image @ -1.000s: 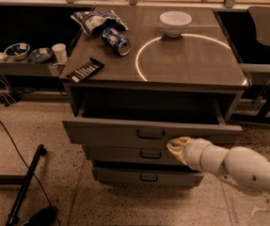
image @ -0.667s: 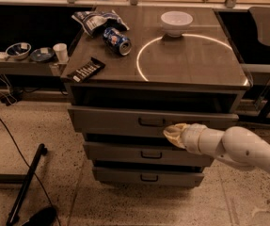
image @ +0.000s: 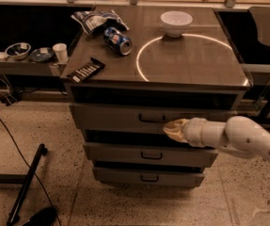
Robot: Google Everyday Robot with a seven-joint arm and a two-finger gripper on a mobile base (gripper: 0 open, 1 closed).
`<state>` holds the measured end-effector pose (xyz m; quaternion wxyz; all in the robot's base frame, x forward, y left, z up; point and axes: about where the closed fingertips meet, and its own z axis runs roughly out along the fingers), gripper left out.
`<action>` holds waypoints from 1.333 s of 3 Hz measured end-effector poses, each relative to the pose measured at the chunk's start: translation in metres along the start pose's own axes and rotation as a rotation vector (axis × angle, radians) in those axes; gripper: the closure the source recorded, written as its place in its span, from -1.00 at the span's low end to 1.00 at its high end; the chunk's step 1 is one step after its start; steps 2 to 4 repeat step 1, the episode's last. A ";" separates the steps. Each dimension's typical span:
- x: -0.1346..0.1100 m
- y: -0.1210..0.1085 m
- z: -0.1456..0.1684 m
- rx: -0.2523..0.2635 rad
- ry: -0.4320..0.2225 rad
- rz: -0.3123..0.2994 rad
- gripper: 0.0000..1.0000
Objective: Close top drawer
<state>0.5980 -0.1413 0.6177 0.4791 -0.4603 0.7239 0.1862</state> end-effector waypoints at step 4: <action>0.037 0.035 -0.067 -0.064 0.055 -0.049 1.00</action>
Offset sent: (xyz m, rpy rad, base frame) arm 0.0000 0.0000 0.0000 0.0000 0.0000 0.0000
